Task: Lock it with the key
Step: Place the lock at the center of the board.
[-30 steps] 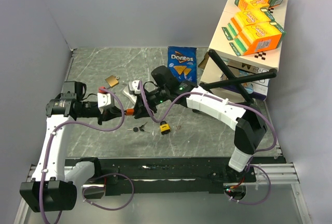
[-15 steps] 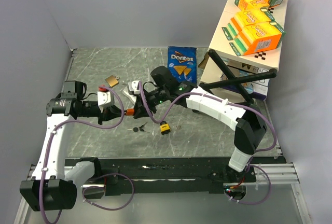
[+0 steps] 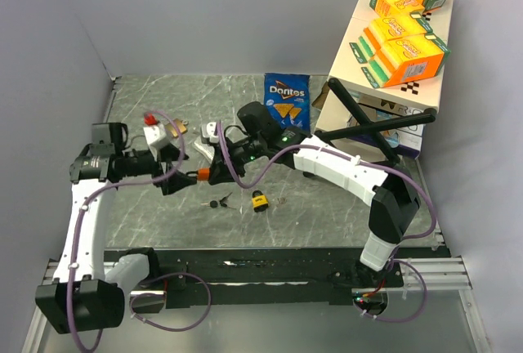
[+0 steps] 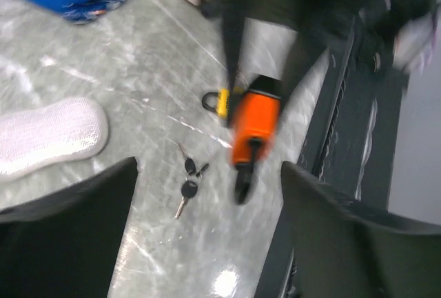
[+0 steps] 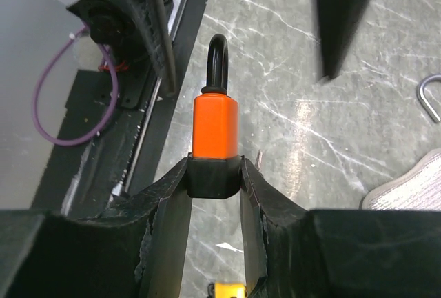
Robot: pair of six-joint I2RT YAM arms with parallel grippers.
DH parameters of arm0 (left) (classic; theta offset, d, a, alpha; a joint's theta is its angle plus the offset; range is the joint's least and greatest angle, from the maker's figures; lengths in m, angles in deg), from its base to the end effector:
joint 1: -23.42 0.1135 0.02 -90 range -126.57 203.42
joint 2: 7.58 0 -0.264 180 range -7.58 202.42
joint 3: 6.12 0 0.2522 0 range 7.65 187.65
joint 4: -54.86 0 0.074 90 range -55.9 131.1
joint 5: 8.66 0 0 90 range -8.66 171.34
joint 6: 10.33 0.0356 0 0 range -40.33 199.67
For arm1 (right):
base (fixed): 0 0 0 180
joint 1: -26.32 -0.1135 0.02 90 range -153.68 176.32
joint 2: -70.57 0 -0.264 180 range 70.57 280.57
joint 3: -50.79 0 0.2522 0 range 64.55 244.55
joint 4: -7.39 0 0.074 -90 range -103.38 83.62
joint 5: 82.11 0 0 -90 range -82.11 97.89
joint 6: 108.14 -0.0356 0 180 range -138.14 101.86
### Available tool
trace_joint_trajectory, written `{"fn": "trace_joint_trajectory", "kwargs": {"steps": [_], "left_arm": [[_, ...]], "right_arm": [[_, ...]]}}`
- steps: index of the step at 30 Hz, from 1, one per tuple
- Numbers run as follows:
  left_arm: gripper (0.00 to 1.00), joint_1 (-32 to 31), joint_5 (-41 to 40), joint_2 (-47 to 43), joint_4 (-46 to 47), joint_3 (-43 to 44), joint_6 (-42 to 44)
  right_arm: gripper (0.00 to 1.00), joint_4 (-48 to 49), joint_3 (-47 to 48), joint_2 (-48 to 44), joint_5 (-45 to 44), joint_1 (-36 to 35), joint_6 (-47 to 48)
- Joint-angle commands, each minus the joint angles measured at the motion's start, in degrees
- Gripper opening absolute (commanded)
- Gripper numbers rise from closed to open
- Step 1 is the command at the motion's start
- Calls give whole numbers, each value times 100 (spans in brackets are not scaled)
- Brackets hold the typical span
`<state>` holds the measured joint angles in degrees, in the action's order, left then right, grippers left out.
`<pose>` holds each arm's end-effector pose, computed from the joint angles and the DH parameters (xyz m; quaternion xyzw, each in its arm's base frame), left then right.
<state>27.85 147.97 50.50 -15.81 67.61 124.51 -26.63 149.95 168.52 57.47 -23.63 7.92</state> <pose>0.1758 -0.0192 0.3334 0.4302 0.6910 -0.3715 0.4467 0.2304 0.3162 0.3277 -0.6489 0.5045 0.4501 0.3489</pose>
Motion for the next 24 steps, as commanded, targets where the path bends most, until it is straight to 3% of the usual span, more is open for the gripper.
{"fn": "trace_joint_trajectory", "kwargs": {"steps": [1,2,3,5,7,9,15,20,24], "left_arm": [[93,750,465,-60,1872,-221,-3168],[95,848,430,-78,2868,-318,-3905],[96,928,47,-95,3296,-319,-5444],[99,972,-613,-87,3938,-144,-6650],[99,972,-1411,-8,4020,23,-7864],[99,972,-1696,36,4187,68,-8846],[97,902,-2268,-245,4679,-310,-9844],[95,630,-2891,-263,4504,-336,-9986],[92,577,-2884,-192,4504,-398,-10126]], "right_arm": [[0,1011,398,-74,0,213,-1003],[0,1171,415,-57,-71,388,-1250],[0,1364,450,-48,-289,477,-1514],[0,1900,433,-74,-597,714,-2322],[0,2504,249,-144,-1088,829,-3076],[0,2710,100,-215,-1415,856,-3326],[0,2939,353,22,-2031,672,-4056],[0,3115,529,241,-2304,390,-4390],[0,3202,626,373,-2506,197,-4548]]}}
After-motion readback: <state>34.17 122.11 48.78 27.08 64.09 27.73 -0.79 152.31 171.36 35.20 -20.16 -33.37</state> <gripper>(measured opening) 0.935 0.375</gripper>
